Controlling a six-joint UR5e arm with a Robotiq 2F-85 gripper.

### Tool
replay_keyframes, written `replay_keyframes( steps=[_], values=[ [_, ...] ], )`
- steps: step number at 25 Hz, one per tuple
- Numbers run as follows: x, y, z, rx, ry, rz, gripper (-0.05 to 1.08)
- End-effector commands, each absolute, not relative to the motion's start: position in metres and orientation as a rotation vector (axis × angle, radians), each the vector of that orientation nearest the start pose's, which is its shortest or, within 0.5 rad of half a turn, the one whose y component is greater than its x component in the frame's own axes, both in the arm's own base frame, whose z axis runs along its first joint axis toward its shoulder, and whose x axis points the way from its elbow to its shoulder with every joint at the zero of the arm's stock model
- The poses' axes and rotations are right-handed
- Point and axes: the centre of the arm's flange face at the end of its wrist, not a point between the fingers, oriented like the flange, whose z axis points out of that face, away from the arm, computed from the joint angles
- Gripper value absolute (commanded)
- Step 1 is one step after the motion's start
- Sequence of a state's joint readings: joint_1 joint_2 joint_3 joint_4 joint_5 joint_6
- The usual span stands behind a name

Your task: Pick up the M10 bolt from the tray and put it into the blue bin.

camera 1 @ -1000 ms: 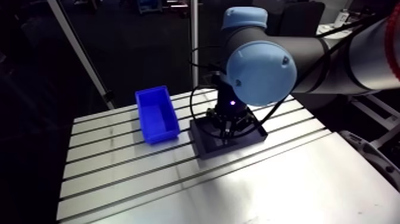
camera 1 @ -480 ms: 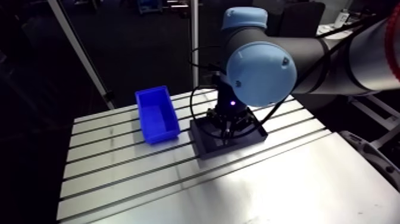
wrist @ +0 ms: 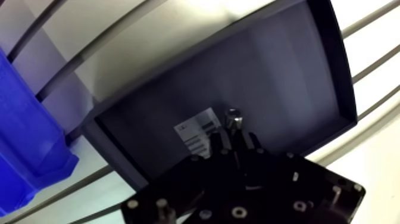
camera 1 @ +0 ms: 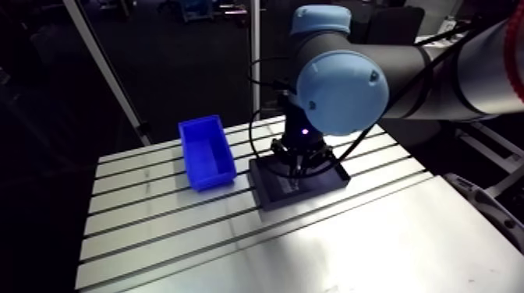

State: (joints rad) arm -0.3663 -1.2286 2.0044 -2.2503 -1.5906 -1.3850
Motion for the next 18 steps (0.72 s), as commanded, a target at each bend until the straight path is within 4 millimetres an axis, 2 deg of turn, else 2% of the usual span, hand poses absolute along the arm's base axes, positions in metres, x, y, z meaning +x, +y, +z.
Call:
replay_keyframes(
  steps=[1, 8, 12, 18],
  values=[
    [-0.529, 0.063, 0.186, 0.834, 2.943, 0.023, 0.89],
    [-0.535, 0.064, 0.2, 0.809, 2.983, 0.027, 1.01],
    [-0.538, 0.061, 0.208, 0.749, 3.015, 0.026, 1.04],
    [-0.542, 0.059, 0.238, 0.632, 3.096, 0.03, 1.05]
  ],
)
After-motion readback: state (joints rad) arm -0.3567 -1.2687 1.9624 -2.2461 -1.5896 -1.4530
